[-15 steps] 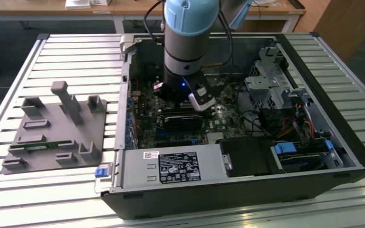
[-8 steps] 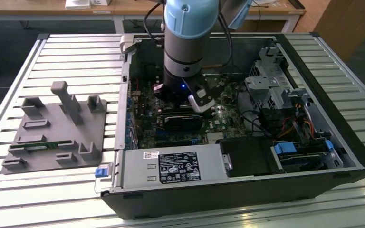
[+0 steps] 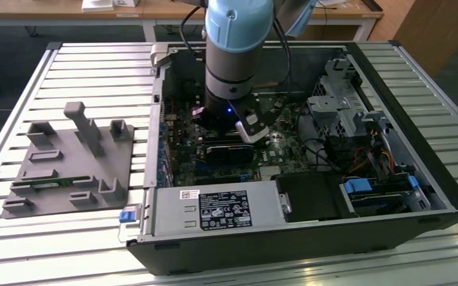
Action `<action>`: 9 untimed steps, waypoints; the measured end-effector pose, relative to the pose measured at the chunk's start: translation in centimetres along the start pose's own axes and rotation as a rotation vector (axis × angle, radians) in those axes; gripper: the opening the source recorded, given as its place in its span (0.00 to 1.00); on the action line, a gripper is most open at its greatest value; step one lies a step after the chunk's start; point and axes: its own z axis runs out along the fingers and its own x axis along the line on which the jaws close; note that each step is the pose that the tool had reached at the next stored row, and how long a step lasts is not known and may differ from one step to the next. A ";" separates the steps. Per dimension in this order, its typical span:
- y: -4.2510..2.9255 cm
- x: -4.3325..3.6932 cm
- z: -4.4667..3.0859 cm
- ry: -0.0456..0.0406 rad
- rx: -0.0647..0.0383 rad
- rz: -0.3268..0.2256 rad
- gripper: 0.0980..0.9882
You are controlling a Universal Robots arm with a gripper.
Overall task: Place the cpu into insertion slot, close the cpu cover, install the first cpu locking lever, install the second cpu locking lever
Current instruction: 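Install the second cpu locking lever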
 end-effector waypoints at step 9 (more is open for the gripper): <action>-0.08 0.14 0.38 -0.0004 -0.027 -0.001 0.01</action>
